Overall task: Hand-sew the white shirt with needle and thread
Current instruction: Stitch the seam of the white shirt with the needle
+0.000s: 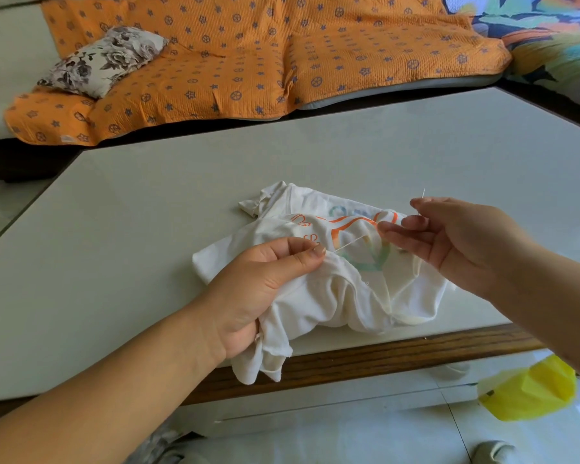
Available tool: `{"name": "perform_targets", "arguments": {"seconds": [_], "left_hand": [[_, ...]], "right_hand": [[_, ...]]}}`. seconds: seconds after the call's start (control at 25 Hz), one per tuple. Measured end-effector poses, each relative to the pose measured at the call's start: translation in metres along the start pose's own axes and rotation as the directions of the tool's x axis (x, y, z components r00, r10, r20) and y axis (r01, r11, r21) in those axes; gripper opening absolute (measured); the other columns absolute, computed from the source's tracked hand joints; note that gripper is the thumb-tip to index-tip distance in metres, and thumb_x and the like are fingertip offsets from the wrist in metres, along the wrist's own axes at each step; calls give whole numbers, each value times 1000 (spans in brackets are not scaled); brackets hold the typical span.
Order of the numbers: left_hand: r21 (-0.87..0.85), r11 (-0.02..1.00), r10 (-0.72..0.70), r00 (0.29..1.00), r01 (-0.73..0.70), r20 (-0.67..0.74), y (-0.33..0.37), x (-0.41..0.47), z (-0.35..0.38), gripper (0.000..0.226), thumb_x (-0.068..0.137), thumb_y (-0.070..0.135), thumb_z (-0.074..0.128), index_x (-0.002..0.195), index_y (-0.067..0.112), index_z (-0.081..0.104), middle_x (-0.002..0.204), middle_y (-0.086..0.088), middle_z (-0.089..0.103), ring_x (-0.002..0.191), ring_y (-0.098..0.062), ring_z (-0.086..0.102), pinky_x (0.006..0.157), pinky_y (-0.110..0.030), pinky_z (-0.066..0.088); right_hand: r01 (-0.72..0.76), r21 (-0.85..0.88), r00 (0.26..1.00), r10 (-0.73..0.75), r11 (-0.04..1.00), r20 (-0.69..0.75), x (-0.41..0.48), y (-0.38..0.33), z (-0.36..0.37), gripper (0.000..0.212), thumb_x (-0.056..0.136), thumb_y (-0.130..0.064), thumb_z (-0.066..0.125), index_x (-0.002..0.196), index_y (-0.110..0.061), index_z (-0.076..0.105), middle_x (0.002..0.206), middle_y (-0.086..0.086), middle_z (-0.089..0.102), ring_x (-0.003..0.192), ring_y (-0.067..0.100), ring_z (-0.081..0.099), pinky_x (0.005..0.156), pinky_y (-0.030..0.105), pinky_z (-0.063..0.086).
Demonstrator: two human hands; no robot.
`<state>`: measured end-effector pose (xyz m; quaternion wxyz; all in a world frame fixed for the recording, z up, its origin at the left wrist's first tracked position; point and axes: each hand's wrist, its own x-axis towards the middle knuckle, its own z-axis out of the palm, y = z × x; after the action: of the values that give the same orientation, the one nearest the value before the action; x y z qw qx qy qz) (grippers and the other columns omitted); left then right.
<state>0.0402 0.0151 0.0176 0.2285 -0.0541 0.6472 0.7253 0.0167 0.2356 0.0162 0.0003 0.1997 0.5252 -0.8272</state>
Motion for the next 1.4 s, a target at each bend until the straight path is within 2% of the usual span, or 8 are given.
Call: {"name": "perform_targets", "arguments": {"seconds": [0.16,0.36,0.6,0.76,0.84,0.96,1.12,1.4], "left_hand": [[-5,1000,15,1000,-15,3,1,0,-1,10,68,24,72,77,21,75,93,-3,74,93,-16,68,98,-32,49],[8,1000,28,1000,-28,10,1,-1,-2,6,68,26,72,73,23,75,88,1,73,91,-14,66,95,-30,48],[2,999,40,999,-40,17,0,1,-3,9,66,27,73,74,24,74,86,1,72,88,-13,66,89,-29,48],[12,998,57,998,-58,21,1,-1,-4,9,64,28,74,72,25,74,85,2,72,86,-12,66,87,-28,48],[34,996,77,997,-78,15,1,-1,-5,10,64,29,75,73,25,75,87,2,72,90,-13,66,93,-30,47],[54,994,99,995,-99,8,1,0,-6,13,63,30,76,75,25,76,91,-1,73,94,-15,67,98,-33,47],[45,994,97,995,-99,29,0,-1,-8,18,62,31,76,78,23,76,93,-4,73,90,-16,67,89,-33,48],[22,995,95,995,-96,40,1,-2,-7,12,66,26,74,77,23,75,87,-4,72,82,-14,67,76,-28,50]], "right_hand": [[79,-72,992,-86,994,-94,6,-2,-4,10,100,-5,47,91,-5,53,50,6,59,86,35,69,74,35,61],[164,-251,969,-204,954,-143,11,-1,-6,11,99,-14,52,89,-13,57,68,8,63,103,35,68,89,36,56],[285,-503,916,-387,816,-108,7,-2,-2,14,94,-28,58,81,-31,60,68,-4,69,103,38,64,98,54,48],[338,-598,881,-467,727,-70,-5,-8,2,13,96,-28,57,82,-31,59,74,0,70,87,35,67,89,51,52],[387,-550,908,-410,740,88,-20,-7,8,14,96,-23,59,82,-25,61,69,3,69,72,28,68,68,43,57],[336,-467,926,-196,818,323,-54,2,18,14,94,-16,58,80,-15,62,65,7,67,52,22,62,41,26,42],[261,-531,907,-15,806,422,-73,10,22,13,93,-20,58,86,-10,60,68,11,71,47,23,61,37,24,39],[264,-601,906,20,754,423,-68,17,21,10,93,-23,60,93,-15,67,55,7,65,42,21,59,36,22,39]]}}
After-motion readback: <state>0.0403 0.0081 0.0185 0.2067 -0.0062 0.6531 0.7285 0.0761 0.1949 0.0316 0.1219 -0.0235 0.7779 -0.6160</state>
